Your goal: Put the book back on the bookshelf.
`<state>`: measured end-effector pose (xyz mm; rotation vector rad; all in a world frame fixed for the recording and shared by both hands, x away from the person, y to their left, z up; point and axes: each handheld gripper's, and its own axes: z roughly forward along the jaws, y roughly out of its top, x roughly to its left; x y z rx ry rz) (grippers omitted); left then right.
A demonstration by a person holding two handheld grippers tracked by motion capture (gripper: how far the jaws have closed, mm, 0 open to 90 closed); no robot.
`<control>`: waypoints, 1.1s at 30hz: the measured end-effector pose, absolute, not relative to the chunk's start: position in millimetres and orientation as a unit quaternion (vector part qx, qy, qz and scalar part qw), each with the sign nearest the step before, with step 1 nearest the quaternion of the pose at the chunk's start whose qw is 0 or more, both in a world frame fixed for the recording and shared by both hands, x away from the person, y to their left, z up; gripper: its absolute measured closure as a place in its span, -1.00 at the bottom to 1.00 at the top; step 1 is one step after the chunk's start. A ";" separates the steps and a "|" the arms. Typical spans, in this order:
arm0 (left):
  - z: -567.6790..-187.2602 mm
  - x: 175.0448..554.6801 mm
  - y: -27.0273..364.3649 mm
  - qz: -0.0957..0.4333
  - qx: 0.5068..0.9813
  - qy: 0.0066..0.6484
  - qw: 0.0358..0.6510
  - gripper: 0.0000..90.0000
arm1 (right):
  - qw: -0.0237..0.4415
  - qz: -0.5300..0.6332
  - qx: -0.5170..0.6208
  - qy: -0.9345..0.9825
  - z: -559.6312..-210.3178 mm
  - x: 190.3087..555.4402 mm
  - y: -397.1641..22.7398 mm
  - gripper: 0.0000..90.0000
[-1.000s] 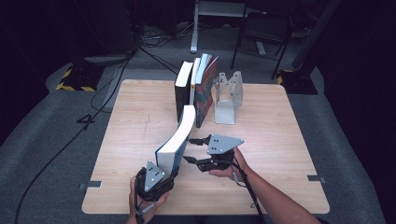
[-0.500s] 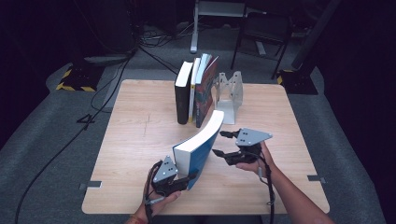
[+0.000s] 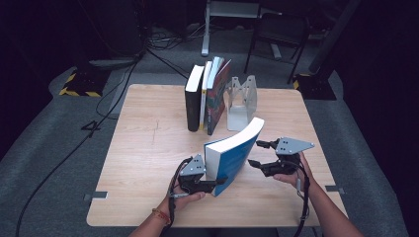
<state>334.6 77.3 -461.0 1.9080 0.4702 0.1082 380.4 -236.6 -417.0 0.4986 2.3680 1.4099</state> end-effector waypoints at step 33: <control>-457.5 308.5 117.2 0.125 0.852 0.213 0.461 -0.32 | 0.102 0.528 0.064 0.841 -423.8 359.7 -234.4 0.13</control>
